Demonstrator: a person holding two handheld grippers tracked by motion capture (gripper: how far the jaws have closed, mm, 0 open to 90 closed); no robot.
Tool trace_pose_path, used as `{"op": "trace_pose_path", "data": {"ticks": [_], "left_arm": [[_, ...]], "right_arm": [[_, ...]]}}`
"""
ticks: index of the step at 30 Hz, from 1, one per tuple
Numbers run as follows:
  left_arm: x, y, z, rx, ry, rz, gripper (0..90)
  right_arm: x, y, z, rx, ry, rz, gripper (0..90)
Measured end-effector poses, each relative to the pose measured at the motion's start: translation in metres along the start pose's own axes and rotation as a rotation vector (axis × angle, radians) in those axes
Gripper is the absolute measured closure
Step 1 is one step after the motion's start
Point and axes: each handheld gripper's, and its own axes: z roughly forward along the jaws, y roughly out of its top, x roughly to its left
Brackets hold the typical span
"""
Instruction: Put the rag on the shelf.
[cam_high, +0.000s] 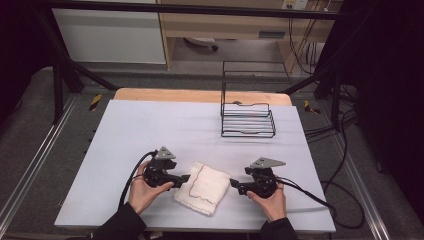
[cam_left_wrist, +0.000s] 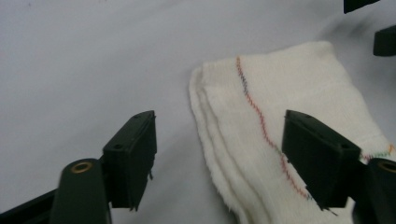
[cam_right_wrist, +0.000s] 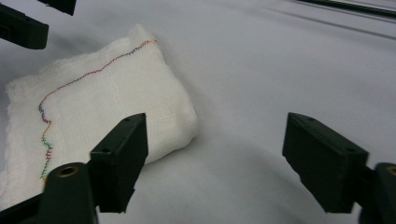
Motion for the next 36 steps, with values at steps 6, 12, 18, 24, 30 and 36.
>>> {"op": "trace_pose_path", "data": {"ticks": [6,12,18,24,30,36], "left_arm": [[0.004,0.016,0.015,-0.026,-0.02,-0.002,16.5],[0.008,0.019,0.034,-0.023,0.026,0.006,21.4],[0.008,0.019,0.049,0.016,0.041,0.014,28.4],[0.007,0.017,0.054,0.022,0.052,0.017,43.7],[0.007,0.016,0.057,0.024,0.026,0.001,54.4],[0.007,0.014,0.057,0.028,0.004,0.002,61.2]], "right_arm": [[-0.001,-0.001,0.0,-0.009,0.005,0.012,11.6],[-0.001,-0.002,0.001,0.002,-0.006,0.012,7.3],[-0.001,-0.002,0.002,0.005,0.0,0.021,6.4],[-0.001,-0.002,0.003,0.007,0.006,0.018,6.6],[-0.001,-0.002,0.004,0.009,0.011,0.037,9.0],[-0.001,-0.001,0.005,-0.002,0.01,0.054,14.1]]}}
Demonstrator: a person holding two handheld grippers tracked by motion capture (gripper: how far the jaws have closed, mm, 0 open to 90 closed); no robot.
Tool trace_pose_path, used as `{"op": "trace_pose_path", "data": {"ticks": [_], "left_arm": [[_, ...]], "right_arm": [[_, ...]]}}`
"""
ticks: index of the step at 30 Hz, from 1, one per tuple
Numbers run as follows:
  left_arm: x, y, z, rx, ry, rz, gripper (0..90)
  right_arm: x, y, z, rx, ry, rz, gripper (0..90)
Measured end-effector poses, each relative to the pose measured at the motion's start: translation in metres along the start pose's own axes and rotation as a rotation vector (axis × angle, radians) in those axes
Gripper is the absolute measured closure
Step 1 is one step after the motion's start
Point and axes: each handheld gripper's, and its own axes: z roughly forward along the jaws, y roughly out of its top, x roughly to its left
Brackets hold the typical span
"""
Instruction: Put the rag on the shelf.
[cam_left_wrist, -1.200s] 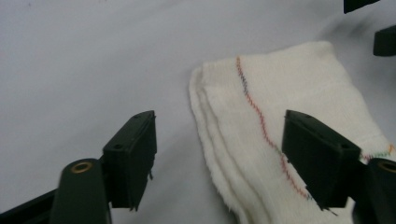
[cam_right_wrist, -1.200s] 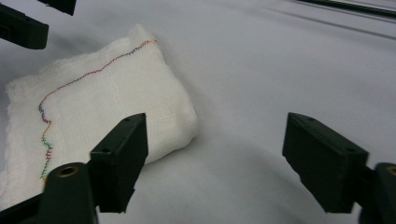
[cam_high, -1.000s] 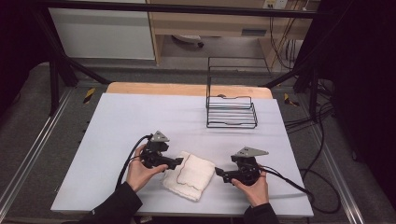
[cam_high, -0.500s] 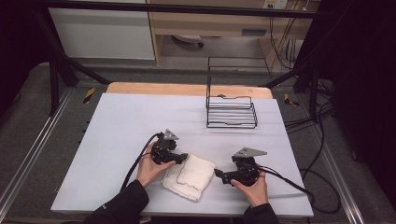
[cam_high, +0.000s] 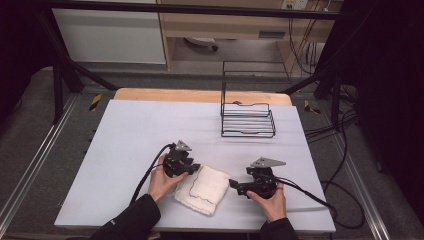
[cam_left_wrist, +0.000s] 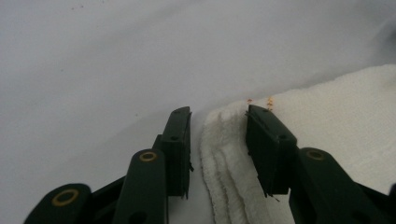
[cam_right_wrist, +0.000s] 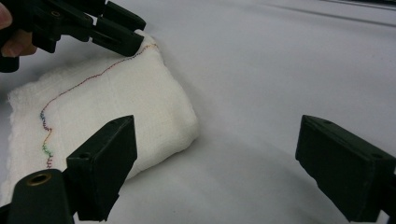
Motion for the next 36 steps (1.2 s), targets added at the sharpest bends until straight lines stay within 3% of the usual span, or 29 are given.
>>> {"op": "trace_pose_path", "data": {"ticks": [10,12,15,18,22,28,36], "left_arm": [[-0.009,0.001,0.0,0.014,-0.001,0.008,77.3],[-0.01,0.001,0.0,0.011,0.002,0.013,79.0],[-0.009,0.001,0.0,0.012,0.0,0.015,79.5],[-0.009,0.001,0.0,0.012,-0.001,0.021,79.6],[-0.01,0.0,0.0,0.009,0.003,0.036,79.6],[-0.01,0.0,-0.001,0.01,0.001,0.047,79.4],[-0.009,-0.001,-0.001,0.004,-0.004,0.044,79.5]], "right_arm": [[0.005,0.002,0.009,0.022,-0.009,0.016,20.4],[0.006,0.003,0.013,0.017,-0.005,0.021,25.5],[0.006,0.004,0.019,0.013,-0.015,0.046,32.7],[0.009,0.005,0.025,0.024,-0.031,0.044,42.3],[0.013,0.004,0.029,0.048,-0.035,0.04,47.0],[0.018,0.0,0.029,0.036,-0.023,0.038,62.1],[0.02,0.0,0.029,0.058,0.016,0.11,74.1]]}}
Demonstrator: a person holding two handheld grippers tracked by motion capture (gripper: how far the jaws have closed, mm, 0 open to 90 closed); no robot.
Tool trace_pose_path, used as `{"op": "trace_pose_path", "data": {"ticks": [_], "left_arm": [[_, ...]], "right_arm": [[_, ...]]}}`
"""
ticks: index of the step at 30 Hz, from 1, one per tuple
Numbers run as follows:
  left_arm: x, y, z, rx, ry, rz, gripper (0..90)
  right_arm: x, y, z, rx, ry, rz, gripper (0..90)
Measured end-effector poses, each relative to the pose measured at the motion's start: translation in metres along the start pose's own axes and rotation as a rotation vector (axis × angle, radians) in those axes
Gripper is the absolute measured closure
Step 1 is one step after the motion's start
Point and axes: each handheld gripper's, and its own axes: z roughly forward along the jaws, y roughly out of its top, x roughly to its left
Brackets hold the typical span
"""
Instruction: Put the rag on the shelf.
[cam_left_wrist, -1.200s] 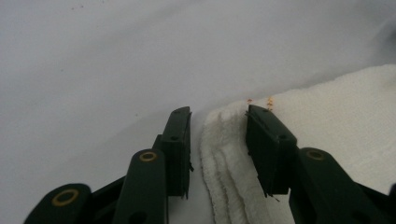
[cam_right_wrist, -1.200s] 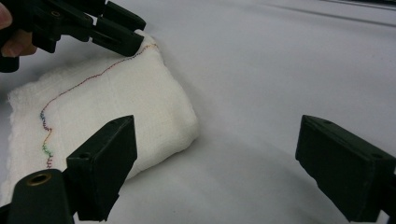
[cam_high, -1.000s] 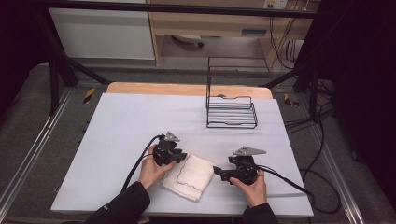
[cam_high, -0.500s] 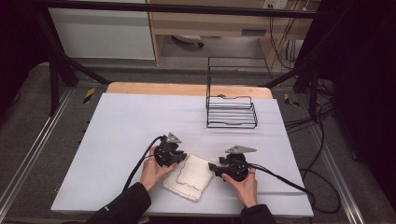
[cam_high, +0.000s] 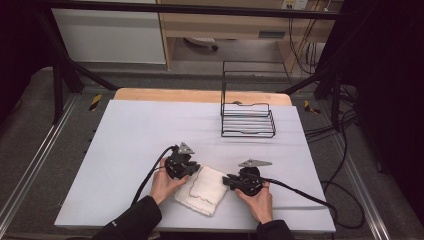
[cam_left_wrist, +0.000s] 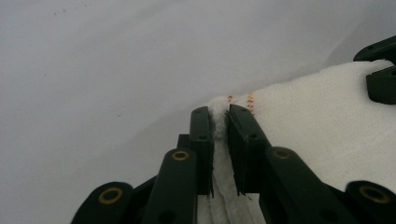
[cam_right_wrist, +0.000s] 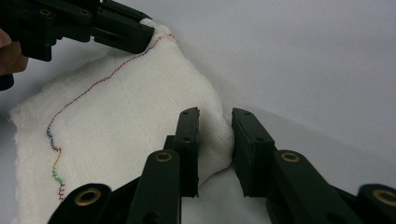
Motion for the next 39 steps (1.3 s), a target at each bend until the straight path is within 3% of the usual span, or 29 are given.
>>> {"op": "trace_pose_path", "data": {"ticks": [5,12,18,25,39], "left_arm": [[0.002,-0.001,0.0,-0.006,-0.019,-0.022,80.6],[0.005,-0.001,-0.005,-0.014,-0.034,-0.029,82.7],[0.009,0.002,-0.022,-0.079,-0.062,-0.055,83.0],[0.004,0.006,-0.041,-0.14,-0.067,-0.033,83.0],[-0.011,0.013,-0.069,-0.23,-0.055,0.006,83.0]], "right_arm": [[-0.001,0.003,0.0,0.013,0.012,0.025,79.6],[-0.001,0.005,-0.006,-0.019,0.03,0.022,81.6],[0.001,0.008,-0.012,-0.061,0.062,0.009,81.8],[0.003,0.012,-0.023,-0.115,0.089,-0.005,82.3],[0.011,0.022,-0.046,-0.196,0.078,-0.081,82.4]]}}
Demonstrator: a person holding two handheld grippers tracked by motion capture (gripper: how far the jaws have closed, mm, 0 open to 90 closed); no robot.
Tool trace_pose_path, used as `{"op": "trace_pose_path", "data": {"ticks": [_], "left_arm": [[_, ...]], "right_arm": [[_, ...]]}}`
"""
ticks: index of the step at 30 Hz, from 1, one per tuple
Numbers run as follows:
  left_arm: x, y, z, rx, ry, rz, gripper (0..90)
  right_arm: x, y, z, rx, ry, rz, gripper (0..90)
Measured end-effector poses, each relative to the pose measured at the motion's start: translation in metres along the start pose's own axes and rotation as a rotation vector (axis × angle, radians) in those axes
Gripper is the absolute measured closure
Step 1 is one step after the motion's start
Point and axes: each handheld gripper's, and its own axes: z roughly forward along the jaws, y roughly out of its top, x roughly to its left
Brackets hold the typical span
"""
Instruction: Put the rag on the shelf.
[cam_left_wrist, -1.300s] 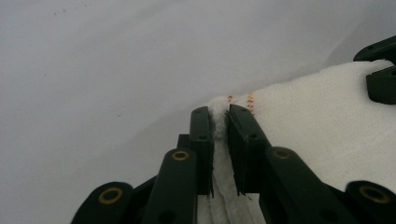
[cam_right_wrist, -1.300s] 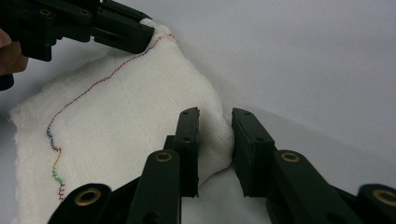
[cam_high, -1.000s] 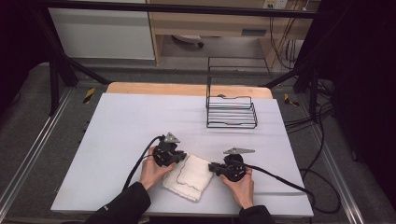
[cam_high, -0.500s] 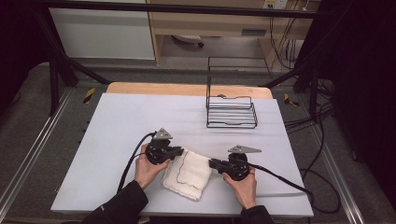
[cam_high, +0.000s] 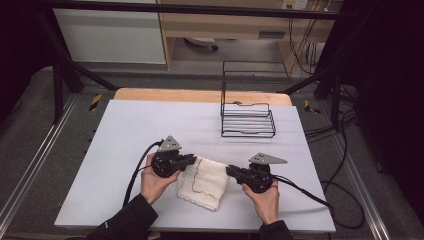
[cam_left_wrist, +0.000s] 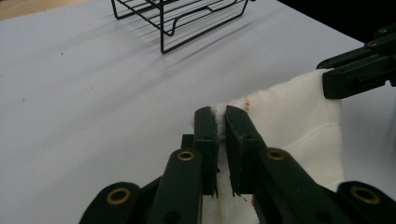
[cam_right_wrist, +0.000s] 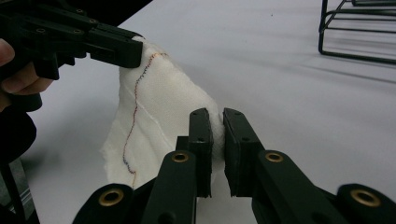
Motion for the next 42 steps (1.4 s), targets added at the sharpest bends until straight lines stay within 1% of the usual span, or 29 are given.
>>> {"op": "trace_pose_path", "data": {"ticks": [1,5,8,10,14,16,17,19,22,28,30,32,33,36,42], "left_arm": [[-0.001,0.001,-0.001,-0.005,0.001,0.004,83.0],[-0.005,0.004,-0.007,-0.025,-0.002,0.009,83.0],[-0.009,0.006,-0.01,-0.04,0.001,0.017,83.0],[-0.011,0.007,-0.011,-0.048,0.008,0.021,83.0],[-0.014,0.01,-0.016,-0.074,0.004,0.015,83.0],[-0.017,0.011,-0.018,-0.084,0.005,0.016,83.0],[-0.018,0.012,-0.018,-0.09,0.005,0.016,83.0],[-0.021,0.014,-0.02,-0.101,0.006,0.021,83.0],[-0.024,0.016,-0.023,-0.123,0.011,0.022,83.0],[-0.027,0.022,-0.025,-0.149,0.021,0.023,83.0],[-0.028,0.024,-0.026,-0.16,0.023,0.026,83.0],[-0.029,0.026,-0.027,-0.179,0.029,0.033,83.0],[-0.029,0.027,-0.027,-0.186,0.032,0.035,83.0],[-0.03,0.031,-0.028,-0.204,0.033,0.033,83.0],[-0.029,0.04,-0.03,-0.246,0.031,0.035,83.0]], "right_arm": [[0.001,0.002,-0.003,-0.01,-0.002,-0.014,82.4],[0.002,0.004,-0.007,-0.022,0.001,-0.012,82.4],[0.002,0.007,-0.011,-0.031,-0.002,-0.022,82.4],[0.005,0.01,-0.015,-0.043,-0.007,-0.042,82.4],[0.007,0.014,-0.019,-0.058,-0.014,-0.054,82.5],[0.009,0.017,-0.024,-0.07,-0.023,-0.076,82.5],[0.009,0.017,-0.024,-0.07,-0.023,-0.076,82.5],[0.01,0.021,-0.029,-0.083,-0.034,-0.095,82.5],[0.011,0.023,-0.032,-0.09,-0.035,-0.104,82.6],[0.015,0.031,-0.039,-0.114,-0.051,-0.142,82.6],[0.015,0.032,-0.04,-0.118,-0.053,-0.147,82.6],[0.016,0.035,-0.042,-0.124,-0.059,-0.155,82.6],[0.016,0.038,-0.044,-0.135,-0.067,-0.161,82.6],[0.017,0.043,-0.046,-0.15,-0.077,-0.175,82.7],[0.016,0.049,-0.051,-0.175,-0.083,-0.182,82.7]]}}
